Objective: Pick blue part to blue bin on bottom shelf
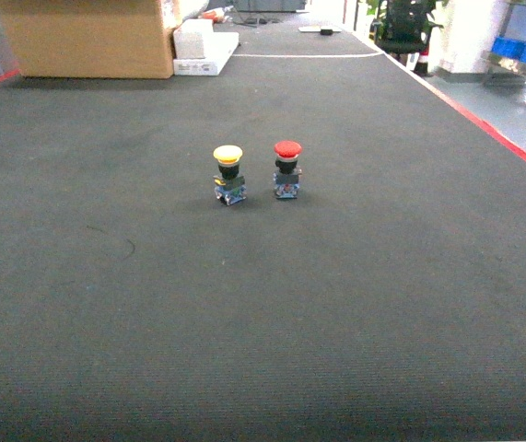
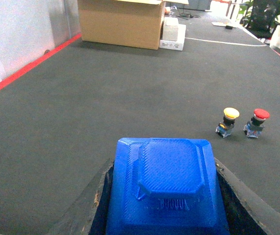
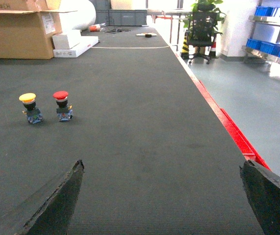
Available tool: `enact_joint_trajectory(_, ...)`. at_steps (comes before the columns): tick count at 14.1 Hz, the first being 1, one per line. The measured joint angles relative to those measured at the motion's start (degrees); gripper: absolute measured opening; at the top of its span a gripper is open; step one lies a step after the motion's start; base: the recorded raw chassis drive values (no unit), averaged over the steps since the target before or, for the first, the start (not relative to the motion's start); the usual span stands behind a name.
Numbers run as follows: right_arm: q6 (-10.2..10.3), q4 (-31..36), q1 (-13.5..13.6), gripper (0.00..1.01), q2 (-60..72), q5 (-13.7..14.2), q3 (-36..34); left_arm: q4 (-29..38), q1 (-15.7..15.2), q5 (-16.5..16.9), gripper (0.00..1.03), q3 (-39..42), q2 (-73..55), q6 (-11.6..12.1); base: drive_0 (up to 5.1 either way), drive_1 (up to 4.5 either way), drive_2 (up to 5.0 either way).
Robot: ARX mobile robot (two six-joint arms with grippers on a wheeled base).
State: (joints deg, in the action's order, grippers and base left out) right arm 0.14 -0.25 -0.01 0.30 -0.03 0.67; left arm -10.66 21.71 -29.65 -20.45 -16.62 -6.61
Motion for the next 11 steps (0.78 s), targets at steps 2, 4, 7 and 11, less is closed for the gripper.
enact_joint_trajectory(2, 0.0, 0.3, 0.0, 0.98, 0.0, 0.0, 0.0, -0.1, 0.0, 0.0, 0.44, 0.1, -0.2, 0.1, 0.1, -3.89, 4.1)
enact_joint_trajectory(4, 0.0, 0.3, 0.0, 0.98, 0.0, 0.0, 0.0, -0.2, -0.1, -0.2, 0.44, 0.1, 0.2, 0.5, 0.1, -3.88, 4.1)
enact_joint_trajectory(7, 0.0, 0.0, 0.0, 0.98, 0.0, 0.0, 0.0, 0.0, -0.1, -0.2, 0.44, 0.1, 0.2, 0.6, -1.7, -1.69, -1.7)
enact_joint_trajectory(11, 0.0, 0.0, 0.0, 0.98, 0.0, 0.0, 0.0, 0.0, 0.0, -0.2, 0.44, 0.1, 0.2, 0.6, -1.7, -1.70, -1.7)
